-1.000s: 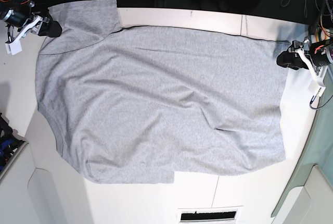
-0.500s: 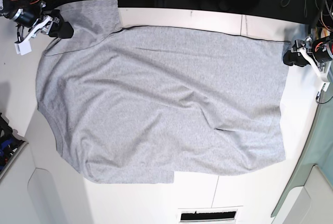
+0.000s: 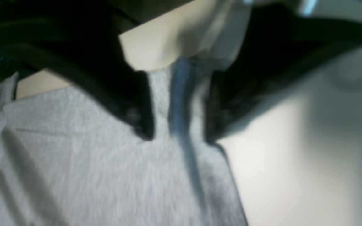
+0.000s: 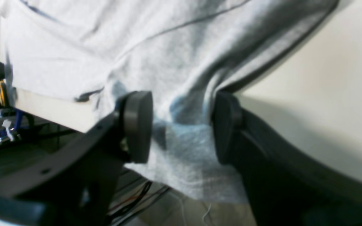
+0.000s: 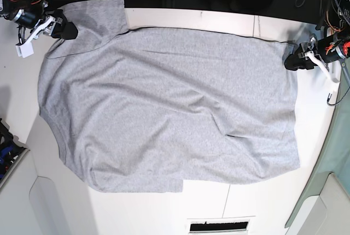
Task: Layout the t-shirt on the table in an organized manner, then fold the t-shirt properly
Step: 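Lift the shoulder edge with both grippers and fold it over the body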
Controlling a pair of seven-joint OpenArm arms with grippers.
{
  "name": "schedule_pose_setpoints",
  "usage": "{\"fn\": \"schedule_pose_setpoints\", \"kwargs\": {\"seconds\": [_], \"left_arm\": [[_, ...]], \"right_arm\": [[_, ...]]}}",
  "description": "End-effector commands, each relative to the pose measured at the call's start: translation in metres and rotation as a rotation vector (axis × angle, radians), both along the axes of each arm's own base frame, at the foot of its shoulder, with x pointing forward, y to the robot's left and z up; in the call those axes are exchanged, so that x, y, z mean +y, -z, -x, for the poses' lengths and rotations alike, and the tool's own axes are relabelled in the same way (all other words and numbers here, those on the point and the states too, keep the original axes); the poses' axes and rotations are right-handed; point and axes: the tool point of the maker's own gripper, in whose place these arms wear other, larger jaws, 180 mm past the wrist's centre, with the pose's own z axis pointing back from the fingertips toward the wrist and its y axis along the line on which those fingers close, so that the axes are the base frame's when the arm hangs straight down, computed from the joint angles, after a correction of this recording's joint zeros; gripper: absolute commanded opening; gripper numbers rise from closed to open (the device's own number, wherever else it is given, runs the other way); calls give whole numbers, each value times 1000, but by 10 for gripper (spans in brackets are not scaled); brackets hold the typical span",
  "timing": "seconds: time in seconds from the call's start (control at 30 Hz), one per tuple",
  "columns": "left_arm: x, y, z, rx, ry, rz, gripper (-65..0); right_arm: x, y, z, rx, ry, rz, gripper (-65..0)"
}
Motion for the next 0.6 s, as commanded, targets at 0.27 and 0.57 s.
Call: {"fn": "schedule_pose_setpoints", "kwargs": {"seconds": [0.27, 0.57], "left_arm": [[4, -10, -5, -24, -20, 27, -650], [1, -47, -27, -118, 27, 53, -650]], "right_arm": [[2, -4, 1, 4, -28, 14, -650], [0, -19, -3, -42, -69, 63, -650]]}}
